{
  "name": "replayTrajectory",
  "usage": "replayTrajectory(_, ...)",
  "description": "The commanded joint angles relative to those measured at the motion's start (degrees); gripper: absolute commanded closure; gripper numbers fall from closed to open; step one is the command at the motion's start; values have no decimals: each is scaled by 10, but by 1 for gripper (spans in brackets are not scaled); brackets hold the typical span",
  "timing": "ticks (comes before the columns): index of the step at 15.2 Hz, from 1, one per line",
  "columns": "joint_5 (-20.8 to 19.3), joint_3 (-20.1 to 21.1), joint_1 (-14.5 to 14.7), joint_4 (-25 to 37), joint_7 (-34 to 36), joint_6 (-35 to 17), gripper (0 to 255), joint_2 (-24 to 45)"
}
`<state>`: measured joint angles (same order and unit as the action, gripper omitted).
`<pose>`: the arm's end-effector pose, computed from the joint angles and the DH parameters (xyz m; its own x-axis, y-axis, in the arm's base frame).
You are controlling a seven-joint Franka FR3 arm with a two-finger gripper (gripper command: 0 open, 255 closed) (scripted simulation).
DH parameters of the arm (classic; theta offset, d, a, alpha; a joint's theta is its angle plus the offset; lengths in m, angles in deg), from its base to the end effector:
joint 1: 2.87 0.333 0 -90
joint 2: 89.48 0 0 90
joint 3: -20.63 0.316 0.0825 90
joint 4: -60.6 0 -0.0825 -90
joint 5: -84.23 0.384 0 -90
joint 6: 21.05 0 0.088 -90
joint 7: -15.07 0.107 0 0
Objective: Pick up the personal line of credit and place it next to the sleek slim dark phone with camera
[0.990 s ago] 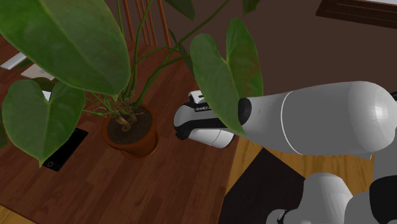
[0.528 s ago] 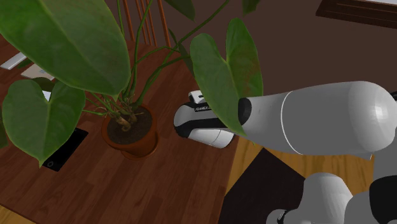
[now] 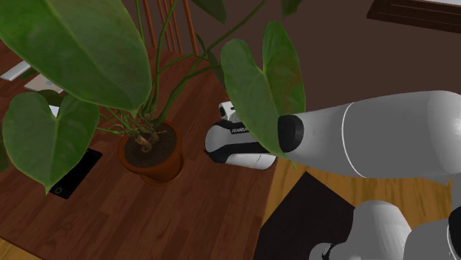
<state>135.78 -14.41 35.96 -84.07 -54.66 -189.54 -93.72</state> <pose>0.4786 -0.0187 0.3336 0.7587 0.3462 0.5518 0.4136 -0.9105 0.0026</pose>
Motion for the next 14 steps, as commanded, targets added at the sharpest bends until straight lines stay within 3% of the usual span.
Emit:
replayTrajectory(1,-58,7,-12,-5,49,3,255,-17)
replayTrajectory(5,-159,34,-51,-11,135,18,255,-48)
replayTrajectory(9,-231,63,-89,-8,198,42,255,-74)
replayTrajectory(11,-255,73,-103,-5,219,53,255,-84)
replayTrajectory(14,-249,98,-85,25,256,43,255,-47)
